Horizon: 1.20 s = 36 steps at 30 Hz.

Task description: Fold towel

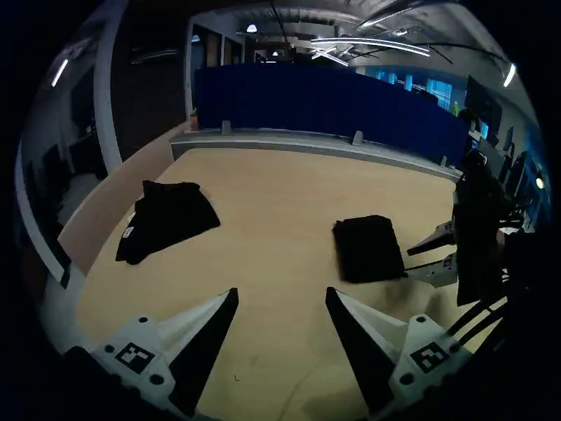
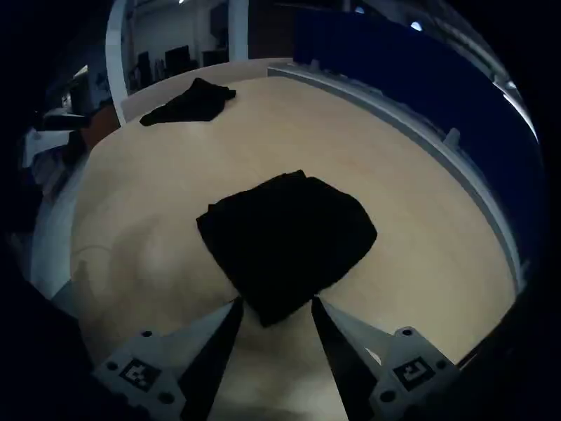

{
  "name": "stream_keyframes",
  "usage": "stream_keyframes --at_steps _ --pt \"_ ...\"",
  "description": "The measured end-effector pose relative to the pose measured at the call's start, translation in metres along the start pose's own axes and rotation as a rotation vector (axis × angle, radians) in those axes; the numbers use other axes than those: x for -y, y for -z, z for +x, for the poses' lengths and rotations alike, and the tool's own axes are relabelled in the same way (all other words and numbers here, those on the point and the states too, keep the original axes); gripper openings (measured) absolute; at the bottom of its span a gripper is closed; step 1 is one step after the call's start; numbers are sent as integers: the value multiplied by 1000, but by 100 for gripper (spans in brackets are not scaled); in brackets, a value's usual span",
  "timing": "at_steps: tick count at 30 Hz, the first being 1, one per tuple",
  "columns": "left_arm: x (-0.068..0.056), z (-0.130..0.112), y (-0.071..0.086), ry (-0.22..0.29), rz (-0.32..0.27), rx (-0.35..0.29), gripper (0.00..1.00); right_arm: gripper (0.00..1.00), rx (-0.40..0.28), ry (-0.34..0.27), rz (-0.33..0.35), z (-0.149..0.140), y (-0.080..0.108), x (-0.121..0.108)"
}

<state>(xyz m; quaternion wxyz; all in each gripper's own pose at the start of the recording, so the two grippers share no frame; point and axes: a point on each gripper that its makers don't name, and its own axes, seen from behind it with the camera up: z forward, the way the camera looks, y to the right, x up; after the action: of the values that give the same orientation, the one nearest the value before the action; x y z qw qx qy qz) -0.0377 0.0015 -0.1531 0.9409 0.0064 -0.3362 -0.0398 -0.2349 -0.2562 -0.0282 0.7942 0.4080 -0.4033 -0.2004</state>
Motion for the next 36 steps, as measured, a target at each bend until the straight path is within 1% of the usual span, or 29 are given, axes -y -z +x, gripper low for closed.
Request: stream_keyframes --at_steps 3,6,9,12,16,18,20,22,25,26,30,36 --pt "-1 0 -1 -1 0 0 92 71 7 -5 6 -6 -2 2" --pt "-2 0 -2 1 0 2 92 66 12 -8 8 -10 -3 4" --pt "-2 -1 -3 3 0 5 92 57 26 -21 18 -16 -7 5" --pt "-2 -3 -3 4 2 9 92 46 29 -47 23 -20 -11 5" --pt "-2 -4 -4 4 4 10 92 26 25 -84 30 -19 -13 5" --pt "-2 -4 -6 4 4 11 92 23 24 -95 31 -19 -15 5" --pt "-2 -4 -7 2 3 12 92 21 26 -93 32 -20 -15 6" --pt "-2 -4 -8 1 3 12 92 13 27 -89 29 -21 -15 6" --pt "-3 -3 -9 -2 2 12 92 4 28 -81 25 -21 -15 7" --pt "-3 -3 -9 -3 2 12 92 3 28 -80 25 -21 -16 7" --pt "-3 -2 -9 -5 0 12 92 2 20 -79 27 -17 -14 6" --pt "-4 1 -7 -5 -4 8 92 2 -14 -56 16 0 2 -1"
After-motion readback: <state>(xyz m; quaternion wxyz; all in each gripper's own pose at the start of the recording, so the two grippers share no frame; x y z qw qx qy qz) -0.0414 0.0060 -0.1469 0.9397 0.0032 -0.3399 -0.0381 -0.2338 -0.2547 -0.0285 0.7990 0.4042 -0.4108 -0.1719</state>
